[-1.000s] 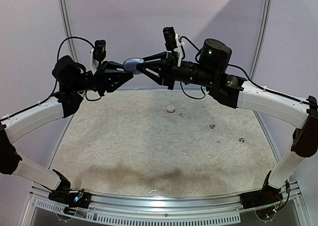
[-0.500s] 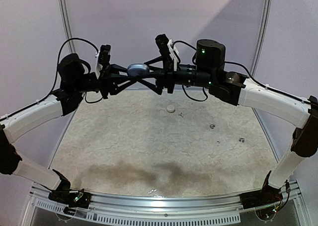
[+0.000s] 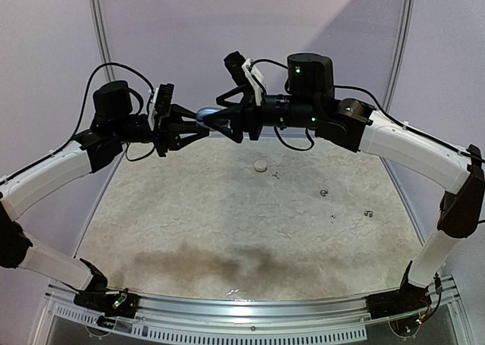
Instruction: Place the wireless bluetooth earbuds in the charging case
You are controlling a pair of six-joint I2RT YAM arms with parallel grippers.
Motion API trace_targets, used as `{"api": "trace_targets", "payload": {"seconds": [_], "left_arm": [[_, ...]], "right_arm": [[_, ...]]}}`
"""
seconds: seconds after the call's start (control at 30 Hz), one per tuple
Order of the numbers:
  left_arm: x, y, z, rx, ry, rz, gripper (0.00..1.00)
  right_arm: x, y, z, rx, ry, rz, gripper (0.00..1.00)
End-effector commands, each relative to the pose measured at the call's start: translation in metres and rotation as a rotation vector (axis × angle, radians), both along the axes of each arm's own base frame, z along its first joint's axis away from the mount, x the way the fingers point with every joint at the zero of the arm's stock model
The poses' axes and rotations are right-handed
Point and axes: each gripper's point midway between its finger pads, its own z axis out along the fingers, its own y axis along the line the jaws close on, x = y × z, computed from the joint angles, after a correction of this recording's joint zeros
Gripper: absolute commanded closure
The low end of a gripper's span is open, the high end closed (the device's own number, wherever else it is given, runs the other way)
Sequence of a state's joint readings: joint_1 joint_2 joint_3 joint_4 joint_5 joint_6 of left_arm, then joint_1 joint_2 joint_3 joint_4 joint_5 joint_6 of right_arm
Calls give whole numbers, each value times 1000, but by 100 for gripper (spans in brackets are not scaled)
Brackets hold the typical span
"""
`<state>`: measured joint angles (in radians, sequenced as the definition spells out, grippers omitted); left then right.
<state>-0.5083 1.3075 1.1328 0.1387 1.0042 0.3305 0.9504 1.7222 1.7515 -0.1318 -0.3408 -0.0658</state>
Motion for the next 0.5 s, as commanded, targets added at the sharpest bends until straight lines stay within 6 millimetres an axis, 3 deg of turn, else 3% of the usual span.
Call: {"api": "trace_targets", "payload": {"seconds": [0.0,0.23,0.37,0.47], "left_arm": [[-15,0,-1,36,-71,-34,100],[-19,1,-1,34,-37,-44,100],[-16,1,1,17,13,-30,100],[-10,2,-1,4,112,-9,100]], "right_arm": [[23,-2,-1,-10,5,-101,25],[38,-6,-16,-52,46,-148,28],[35,-2,-22,-59,57,-116,28],[26,0,-12,-25,63,-69,26]]}}
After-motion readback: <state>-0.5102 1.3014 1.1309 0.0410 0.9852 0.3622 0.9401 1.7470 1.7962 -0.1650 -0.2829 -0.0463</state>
